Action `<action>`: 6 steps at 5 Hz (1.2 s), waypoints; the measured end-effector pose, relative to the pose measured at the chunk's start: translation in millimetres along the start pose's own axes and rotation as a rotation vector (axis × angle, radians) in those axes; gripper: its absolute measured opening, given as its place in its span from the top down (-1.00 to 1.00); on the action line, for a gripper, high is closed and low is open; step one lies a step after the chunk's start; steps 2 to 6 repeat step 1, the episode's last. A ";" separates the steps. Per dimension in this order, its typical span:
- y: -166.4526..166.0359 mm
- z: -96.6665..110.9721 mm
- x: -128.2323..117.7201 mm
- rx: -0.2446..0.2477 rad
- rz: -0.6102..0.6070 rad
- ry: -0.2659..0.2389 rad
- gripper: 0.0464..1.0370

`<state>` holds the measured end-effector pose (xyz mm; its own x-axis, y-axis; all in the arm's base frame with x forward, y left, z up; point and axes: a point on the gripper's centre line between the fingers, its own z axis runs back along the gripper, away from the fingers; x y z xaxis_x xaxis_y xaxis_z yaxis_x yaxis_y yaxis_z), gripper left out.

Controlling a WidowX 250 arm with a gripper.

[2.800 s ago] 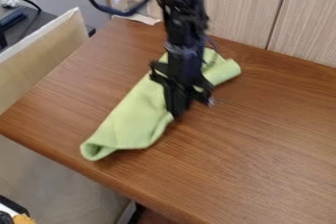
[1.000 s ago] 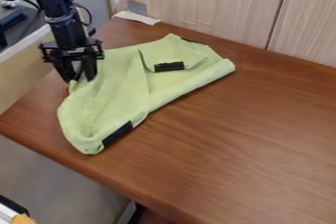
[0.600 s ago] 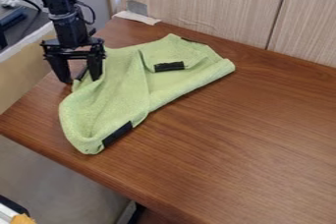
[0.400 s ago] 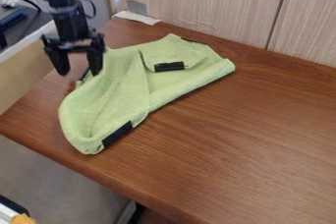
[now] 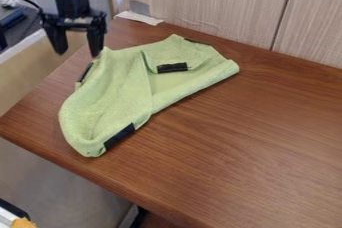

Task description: Unfold the cloth from the right to the left

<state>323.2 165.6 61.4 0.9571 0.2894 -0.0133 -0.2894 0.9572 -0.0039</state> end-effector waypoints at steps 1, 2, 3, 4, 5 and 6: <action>-9.3 31.6 2.4 0.017 -0.055 -0.092 -0.93; -9.3 31.6 2.4 0.017 -0.055 -0.092 -0.93; -9.3 31.6 2.4 0.017 -0.055 -0.092 -0.93; -9.3 31.6 2.4 0.017 -0.055 -0.092 -0.93; -9.3 31.6 2.4 0.017 -0.055 -0.092 -0.93; -9.3 31.6 2.4 0.017 -0.055 -0.092 -0.93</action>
